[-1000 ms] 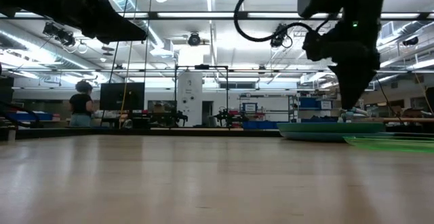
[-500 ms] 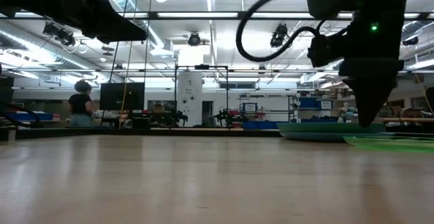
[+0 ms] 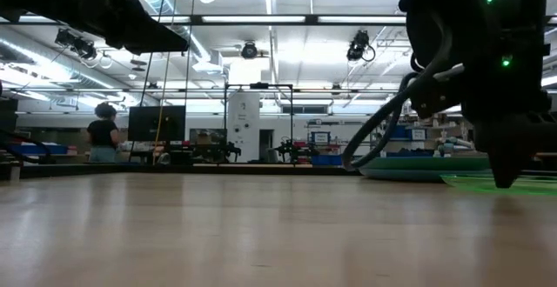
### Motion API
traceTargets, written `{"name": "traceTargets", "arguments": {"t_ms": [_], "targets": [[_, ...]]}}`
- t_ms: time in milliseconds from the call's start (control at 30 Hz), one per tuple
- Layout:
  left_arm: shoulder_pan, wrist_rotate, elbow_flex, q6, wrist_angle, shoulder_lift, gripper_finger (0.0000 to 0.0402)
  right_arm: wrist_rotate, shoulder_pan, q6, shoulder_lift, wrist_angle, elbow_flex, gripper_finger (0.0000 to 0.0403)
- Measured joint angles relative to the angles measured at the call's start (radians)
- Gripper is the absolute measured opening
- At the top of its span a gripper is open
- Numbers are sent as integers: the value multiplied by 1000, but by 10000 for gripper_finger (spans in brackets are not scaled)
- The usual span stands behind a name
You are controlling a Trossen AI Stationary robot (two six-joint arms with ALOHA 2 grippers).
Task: Stack plastic plates
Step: Stack the light green plate on top of the blue plate
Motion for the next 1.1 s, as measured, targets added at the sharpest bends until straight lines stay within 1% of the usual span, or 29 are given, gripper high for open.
{"name": "traceTargets", "arguments": {"t_ms": [167,433,600,933,1100], "targets": [[0,0,0,0,1,0,105,-3,0,-2,6,1,-1,103],[0,0,0,0,0,0,105,-6,0,-30,6,9,-2,41],[0,0,0,0,0,0,105,-11,0,-48,6,13,-2,9],[0,0,0,0,0,0,105,-3,0,-62,-23,-4,2,6],[0,0,0,1,0,0,105,26,0,-65,-29,-106,79,6]]}}
